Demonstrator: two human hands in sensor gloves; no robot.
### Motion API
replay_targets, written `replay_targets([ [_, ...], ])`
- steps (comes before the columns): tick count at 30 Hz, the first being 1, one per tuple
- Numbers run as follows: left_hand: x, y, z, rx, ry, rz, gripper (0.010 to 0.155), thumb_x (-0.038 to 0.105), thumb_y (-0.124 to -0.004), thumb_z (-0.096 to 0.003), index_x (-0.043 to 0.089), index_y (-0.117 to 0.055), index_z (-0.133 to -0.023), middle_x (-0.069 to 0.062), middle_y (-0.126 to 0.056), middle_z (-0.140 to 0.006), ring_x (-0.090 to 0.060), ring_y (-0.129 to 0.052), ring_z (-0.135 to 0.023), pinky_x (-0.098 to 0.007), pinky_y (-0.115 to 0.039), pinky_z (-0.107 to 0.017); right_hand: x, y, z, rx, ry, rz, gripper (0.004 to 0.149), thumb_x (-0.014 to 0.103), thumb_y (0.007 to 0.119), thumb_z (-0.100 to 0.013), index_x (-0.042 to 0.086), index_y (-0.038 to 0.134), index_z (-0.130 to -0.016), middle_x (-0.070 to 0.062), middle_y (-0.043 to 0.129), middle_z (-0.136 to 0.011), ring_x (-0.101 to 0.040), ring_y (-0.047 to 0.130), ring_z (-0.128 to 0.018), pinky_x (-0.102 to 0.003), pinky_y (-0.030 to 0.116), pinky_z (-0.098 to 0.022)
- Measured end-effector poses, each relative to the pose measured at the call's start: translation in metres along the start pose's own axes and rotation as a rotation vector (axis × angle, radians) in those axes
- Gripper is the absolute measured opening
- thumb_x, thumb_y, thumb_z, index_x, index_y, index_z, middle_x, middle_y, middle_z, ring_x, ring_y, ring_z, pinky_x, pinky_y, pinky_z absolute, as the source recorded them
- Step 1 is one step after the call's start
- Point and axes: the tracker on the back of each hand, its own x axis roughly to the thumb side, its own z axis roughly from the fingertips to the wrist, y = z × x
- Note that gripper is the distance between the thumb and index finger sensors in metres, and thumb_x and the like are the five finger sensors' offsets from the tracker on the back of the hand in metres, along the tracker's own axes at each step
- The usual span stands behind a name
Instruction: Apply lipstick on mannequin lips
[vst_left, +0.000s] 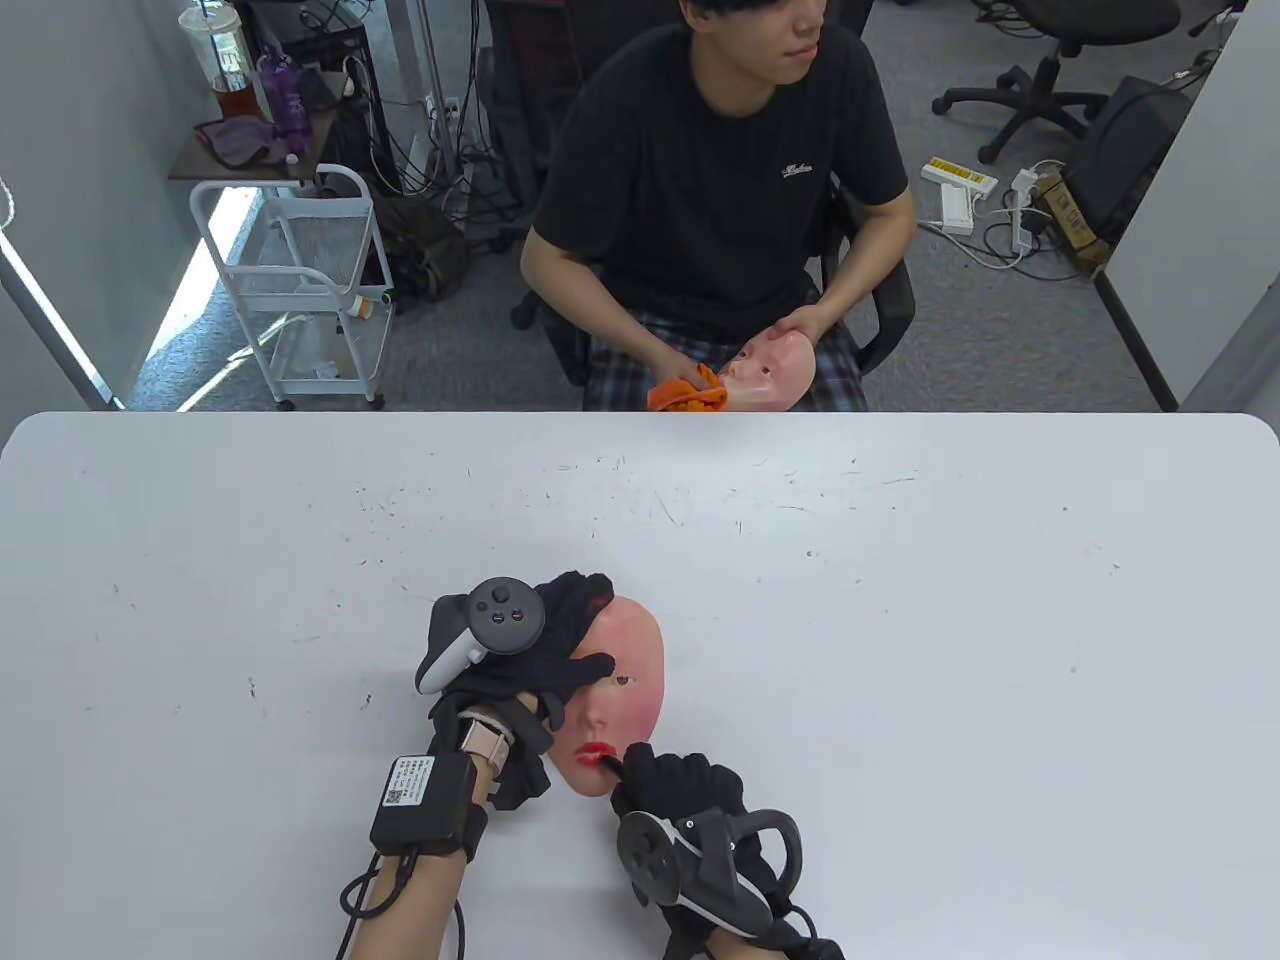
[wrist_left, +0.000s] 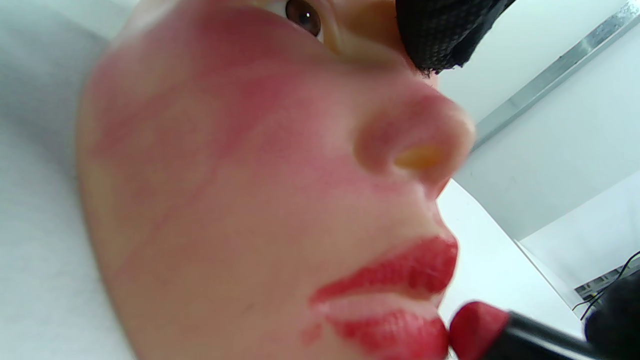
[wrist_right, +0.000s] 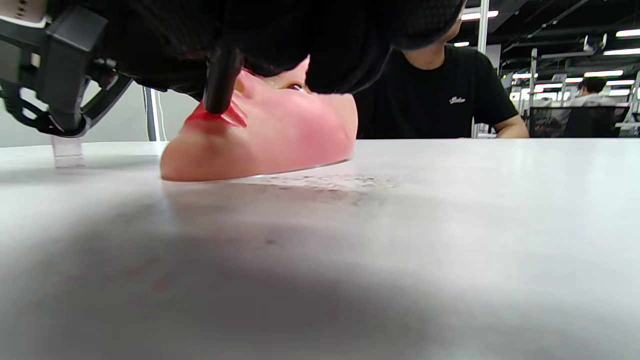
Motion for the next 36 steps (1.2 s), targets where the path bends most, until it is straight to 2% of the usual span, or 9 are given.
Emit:
replay_targets([
  [5,0.0,0.0,0.0,-0.001,0.007,-0.003,0.083,0.05,-0.074,-0.0514,0.05,-0.019,-0.113,0.008,-0.01,-0.123,-0.031,-0.011,-0.113,-0.06,-0.025,-0.083,-0.002,0.001,-0.001,-0.001,0.027,0.042,0.051,0.044,0.077,-0.046,0.013,0.083,-0.086,0.0,0.093,-0.049,-0.026,0.093,-0.049,-0.045,0.075,-0.044],
  [16,0.001,0.0,0.0,0.004,0.029,-0.014,0.083,0.05,-0.074,-0.0512,0.05,-0.019,-0.113,0.009,-0.01,-0.123,-0.03,-0.01,-0.113,-0.061,-0.026,-0.083,-0.005,0.001,0.001,-0.008,0.02,-0.021,0.051,0.044,0.077,-0.046,0.013,0.083,-0.087,0.0,0.093,-0.05,-0.026,0.093,-0.05,-0.045,0.075,-0.045],
  [20,0.004,0.001,0.0,0.0,0.028,-0.014,0.083,0.048,-0.075,-0.0513,0.048,-0.02,-0.114,0.006,-0.009,-0.123,-0.03,-0.003,-0.112,-0.059,-0.022,-0.083,-0.011,-0.008,0.005,-0.099,0.042,-0.103,0.051,0.045,0.075,-0.047,0.014,0.082,-0.087,0.0,0.093,-0.052,-0.026,0.093,-0.051,-0.045,0.075,-0.045],
  [26,0.029,0.017,0.008,0.084,-0.045,-0.054,0.081,0.05,-0.076,-0.0507,0.043,-0.029,-0.116,0.002,-0.01,-0.124,-0.031,-0.002,-0.111,-0.058,-0.018,-0.083,-0.038,-0.025,0.013,-0.223,0.131,-0.423,0.051,0.045,0.074,-0.048,0.014,0.08,-0.089,-0.001,0.093,-0.055,-0.027,0.092,-0.053,-0.045,0.075,-0.046],
  [30,0.05,0.027,0.036,0.237,-0.194,0.033,0.072,0.046,-0.073,-0.0519,0.036,-0.041,-0.116,-0.003,-0.025,-0.124,-0.036,-0.016,-0.111,-0.057,-0.026,-0.083,-0.054,-0.032,0.019,-0.278,0.154,-0.721,0.052,0.045,0.073,-0.049,0.014,0.078,-0.09,-0.001,0.092,-0.059,-0.027,0.091,-0.056,-0.045,0.074,-0.048],
  [33,0.049,0.018,0.07,0.349,-0.313,0.156,0.069,0.047,-0.073,-0.0515,0.03,-0.052,-0.115,-0.009,-0.047,-0.119,-0.041,-0.037,-0.106,-0.053,-0.043,-0.079,-0.059,-0.031,0.02,-0.267,0.139,-0.891,0.052,0.045,0.072,-0.05,0.014,0.076,-0.092,-0.001,0.092,-0.061,-0.027,0.091,-0.058,-0.045,0.073,-0.049],
  [36,0.038,-0.005,0.098,0.304,-0.333,0.329,0.068,0.05,-0.072,-0.0526,0.026,-0.057,-0.115,-0.012,-0.053,-0.117,-0.042,-0.043,-0.103,-0.054,-0.047,-0.078,-0.059,-0.026,0.018,-0.22,0.115,-1.06,0.052,0.045,0.072,-0.05,0.014,0.075,-0.092,-0.001,0.091,-0.062,-0.027,0.091,-0.058,-0.045,0.073,-0.049],
])
